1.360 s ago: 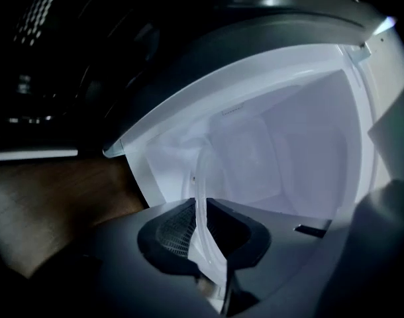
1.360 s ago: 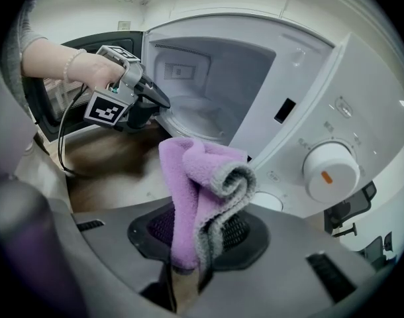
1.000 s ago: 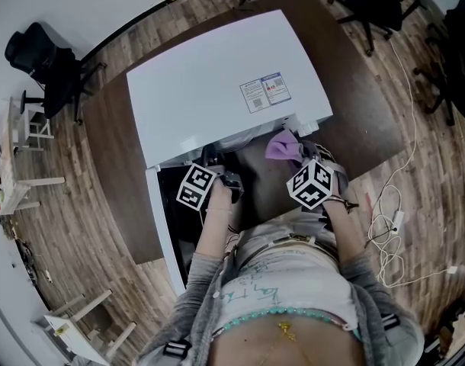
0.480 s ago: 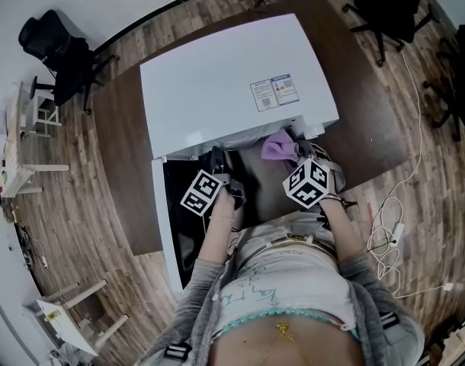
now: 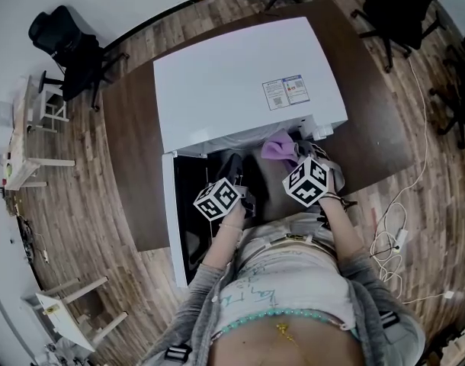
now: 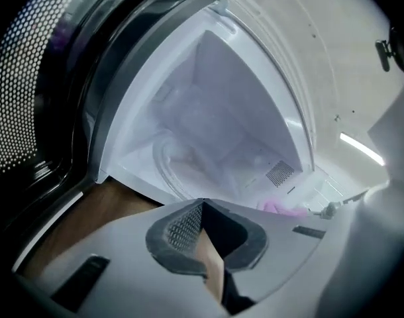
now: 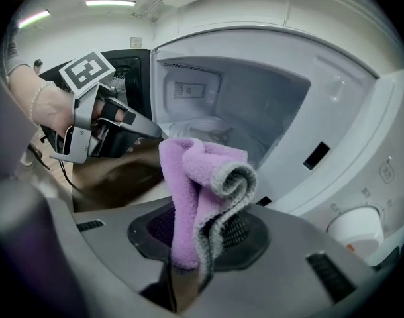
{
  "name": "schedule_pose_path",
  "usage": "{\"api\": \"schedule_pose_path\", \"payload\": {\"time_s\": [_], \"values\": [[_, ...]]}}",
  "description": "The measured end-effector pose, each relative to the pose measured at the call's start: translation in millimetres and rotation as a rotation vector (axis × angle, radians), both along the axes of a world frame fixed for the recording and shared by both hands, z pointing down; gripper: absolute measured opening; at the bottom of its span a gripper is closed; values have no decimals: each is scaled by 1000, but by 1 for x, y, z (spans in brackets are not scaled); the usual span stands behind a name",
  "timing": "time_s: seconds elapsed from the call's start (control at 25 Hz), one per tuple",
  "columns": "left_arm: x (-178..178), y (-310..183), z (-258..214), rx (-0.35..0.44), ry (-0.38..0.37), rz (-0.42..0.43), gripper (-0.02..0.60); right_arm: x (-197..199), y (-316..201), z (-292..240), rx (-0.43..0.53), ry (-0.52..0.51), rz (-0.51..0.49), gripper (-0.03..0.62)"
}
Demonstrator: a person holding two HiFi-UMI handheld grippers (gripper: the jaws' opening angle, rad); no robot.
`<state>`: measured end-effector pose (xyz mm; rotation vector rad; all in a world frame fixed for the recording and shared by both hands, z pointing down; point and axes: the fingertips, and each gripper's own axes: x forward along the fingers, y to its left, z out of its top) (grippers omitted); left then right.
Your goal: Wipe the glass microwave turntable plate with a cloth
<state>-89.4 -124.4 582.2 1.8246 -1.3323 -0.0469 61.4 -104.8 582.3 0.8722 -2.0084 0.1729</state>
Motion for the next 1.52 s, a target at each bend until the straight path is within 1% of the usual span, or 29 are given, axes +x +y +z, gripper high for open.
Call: {"api": "schedule_pose_path", "payload": {"time_s": [0.2, 0.36, 0.52, 0.64, 0.84, 1.04, 1.2, 1.32, 1.52], "values": [[12, 7, -6, 24, -46, 111, 11, -12, -1, -2, 3, -22, -6, 112], [22, 12, -14, 40, -76, 184, 11, -20, -4, -4, 12, -40, -8, 112], [35, 25, -28, 54, -105, 282, 11, -30, -1, -9, 13, -69, -15, 112], [39, 27, -40, 87, -130, 334, 11, -36, -1, -14, 20, -97, -22, 112], [38, 24, -59, 136, -139, 350, 11, -45, 1, -22, 43, -126, -49, 112], [34, 20, -71, 179, -154, 352, 11, -48, -5, -38, 105, -143, -84, 112], [33, 17, -80, 206, -147, 343, 11, -47, -7, -54, 129, -154, -84, 112], [33, 14, -93, 235, -141, 336, 11, -48, -7, -69, 137, -203, -63, 112], [36, 11, -120, 320, -188, 355, 11, -53, -4, -94, 128, -340, -28, 112]]}}
